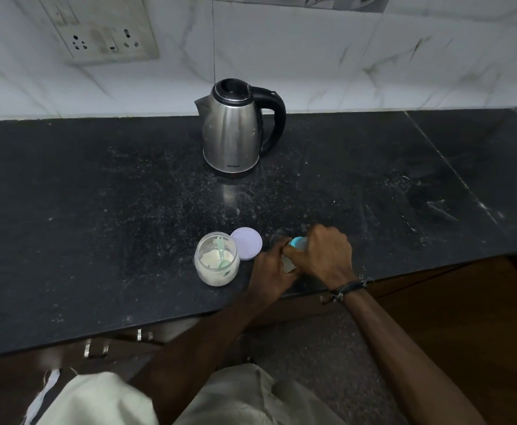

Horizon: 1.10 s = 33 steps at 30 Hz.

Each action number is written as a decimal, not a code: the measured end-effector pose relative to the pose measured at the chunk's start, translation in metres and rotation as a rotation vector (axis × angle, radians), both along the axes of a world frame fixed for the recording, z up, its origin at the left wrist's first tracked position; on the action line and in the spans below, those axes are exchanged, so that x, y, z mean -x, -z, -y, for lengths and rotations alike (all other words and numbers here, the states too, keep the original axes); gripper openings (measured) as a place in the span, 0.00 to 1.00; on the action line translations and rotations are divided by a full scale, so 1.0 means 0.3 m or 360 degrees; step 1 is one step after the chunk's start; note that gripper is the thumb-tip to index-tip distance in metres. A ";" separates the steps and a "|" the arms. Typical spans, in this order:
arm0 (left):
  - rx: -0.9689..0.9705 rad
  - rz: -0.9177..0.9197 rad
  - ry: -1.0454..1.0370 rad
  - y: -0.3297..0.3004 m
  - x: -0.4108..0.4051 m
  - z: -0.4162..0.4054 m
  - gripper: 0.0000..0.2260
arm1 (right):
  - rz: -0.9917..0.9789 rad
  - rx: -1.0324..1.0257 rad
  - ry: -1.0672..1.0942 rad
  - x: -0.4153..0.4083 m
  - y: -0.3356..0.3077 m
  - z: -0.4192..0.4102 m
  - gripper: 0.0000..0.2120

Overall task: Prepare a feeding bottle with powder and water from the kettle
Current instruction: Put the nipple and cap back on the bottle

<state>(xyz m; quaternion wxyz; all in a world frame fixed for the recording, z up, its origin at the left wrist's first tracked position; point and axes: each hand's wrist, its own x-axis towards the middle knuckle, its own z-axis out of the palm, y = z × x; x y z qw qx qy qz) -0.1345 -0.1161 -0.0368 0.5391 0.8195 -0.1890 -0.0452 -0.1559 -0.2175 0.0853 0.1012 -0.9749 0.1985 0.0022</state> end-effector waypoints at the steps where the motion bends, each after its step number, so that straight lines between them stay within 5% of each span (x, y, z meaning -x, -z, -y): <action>1: -0.0001 0.0005 0.0004 0.001 0.000 0.000 0.30 | -0.0007 0.0001 0.0017 -0.001 -0.001 -0.002 0.26; 6: 0.0002 0.0007 0.0011 -0.008 -0.003 -0.002 0.30 | -0.0214 -0.0060 -0.0118 -0.015 -0.038 0.031 0.28; 12: -0.0010 0.0009 0.0065 -0.004 -0.012 -0.011 0.31 | -0.0612 -0.0977 -0.0258 -0.033 -0.149 0.211 0.21; 18: -0.0031 -0.0019 0.0103 -0.005 -0.011 -0.014 0.32 | -0.0591 -0.0190 -0.0096 -0.074 0.012 0.388 0.38; 23: -0.0029 0.0010 0.0100 -0.012 -0.011 -0.015 0.31 | -0.0431 -0.0393 -0.0018 -0.049 0.103 0.361 0.40; 33: -0.0047 -0.0013 0.0104 -0.016 -0.009 -0.015 0.31 | 0.0067 -0.0728 -0.0030 -0.005 0.066 0.336 0.25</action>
